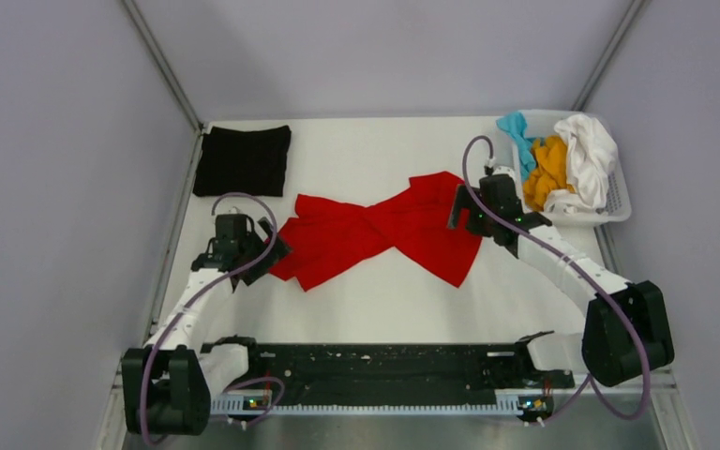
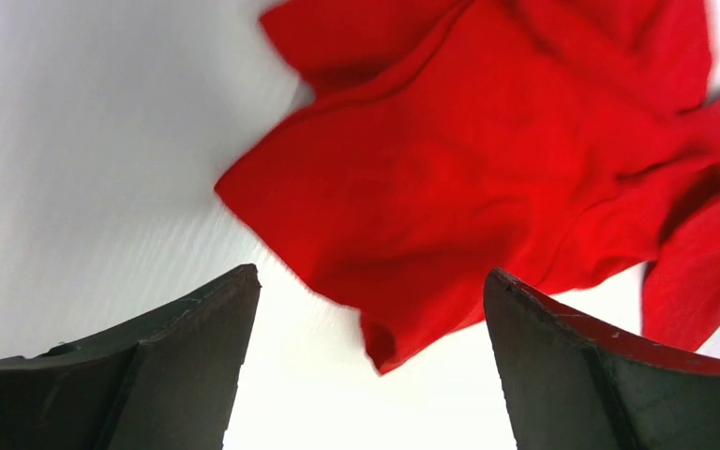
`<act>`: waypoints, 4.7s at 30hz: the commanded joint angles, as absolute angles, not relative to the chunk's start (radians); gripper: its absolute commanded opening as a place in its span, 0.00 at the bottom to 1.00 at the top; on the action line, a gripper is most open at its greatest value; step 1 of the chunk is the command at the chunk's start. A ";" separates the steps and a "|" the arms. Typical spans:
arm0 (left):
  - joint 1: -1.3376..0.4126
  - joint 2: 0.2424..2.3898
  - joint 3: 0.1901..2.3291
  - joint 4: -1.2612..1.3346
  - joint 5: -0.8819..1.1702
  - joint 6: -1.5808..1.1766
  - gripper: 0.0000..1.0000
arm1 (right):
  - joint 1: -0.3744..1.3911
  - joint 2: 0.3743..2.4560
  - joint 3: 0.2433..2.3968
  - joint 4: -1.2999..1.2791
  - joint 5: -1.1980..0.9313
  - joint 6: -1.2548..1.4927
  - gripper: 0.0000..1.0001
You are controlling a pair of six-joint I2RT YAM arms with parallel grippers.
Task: Fold and stack the t-shirts
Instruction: Flatten out the tshirt
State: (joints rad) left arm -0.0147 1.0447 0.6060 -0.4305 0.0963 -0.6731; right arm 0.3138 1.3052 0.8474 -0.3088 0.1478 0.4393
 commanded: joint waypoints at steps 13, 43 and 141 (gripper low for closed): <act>-0.157 1.123 0.468 -0.228 0.192 -0.782 0.59 | 0.437 1.186 0.643 -0.240 0.123 0.532 0.98; -0.215 0.931 0.615 -0.336 0.038 -0.694 0.00 | 0.682 1.428 0.729 -0.412 0.539 0.677 0.00; -0.239 2.036 1.453 -0.414 0.063 -0.551 0.99 | 0.286 1.832 1.073 -0.216 0.232 0.515 0.97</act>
State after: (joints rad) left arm -0.2424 1.9453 1.3453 -0.4122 0.0761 -0.5537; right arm 0.3408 1.7336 1.0023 -0.2546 0.2344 0.4931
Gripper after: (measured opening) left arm 0.987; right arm 0.978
